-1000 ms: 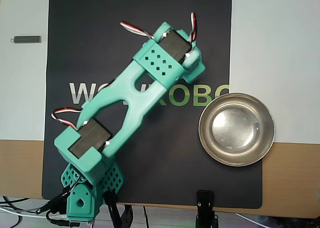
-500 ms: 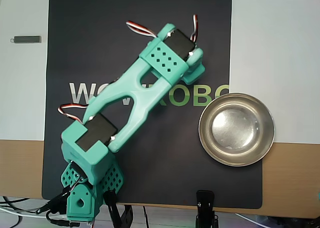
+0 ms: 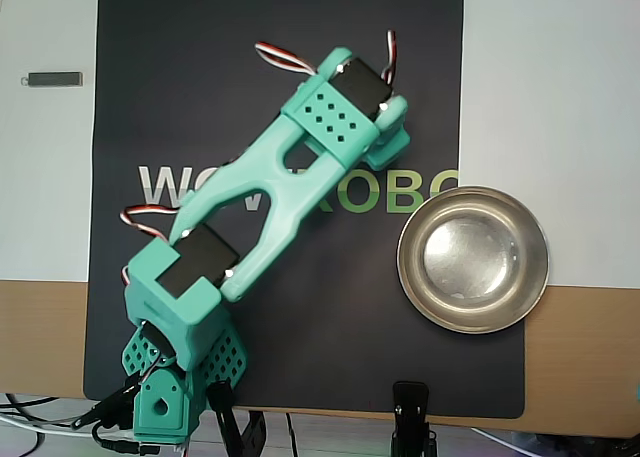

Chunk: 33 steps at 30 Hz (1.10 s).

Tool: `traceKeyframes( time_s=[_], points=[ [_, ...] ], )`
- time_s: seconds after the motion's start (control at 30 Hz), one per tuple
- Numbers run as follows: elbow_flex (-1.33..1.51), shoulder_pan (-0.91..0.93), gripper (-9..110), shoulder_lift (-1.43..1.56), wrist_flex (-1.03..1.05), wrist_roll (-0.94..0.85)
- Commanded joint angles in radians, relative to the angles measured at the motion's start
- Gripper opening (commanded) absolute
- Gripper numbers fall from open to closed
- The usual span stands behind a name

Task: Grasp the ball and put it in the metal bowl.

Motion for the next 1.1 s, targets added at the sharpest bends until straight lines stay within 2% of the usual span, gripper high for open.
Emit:
traceKeyframes(
  time_s=[0.0,0.2,1.07],
  points=[
    [-0.075,0.002,76,-0.017,-0.005,-0.006],
    [-0.147,0.005,76,-0.08,-0.003,-0.002],
    [-0.095,-0.014,75,-0.1,-0.002,-0.005]
  ],
)
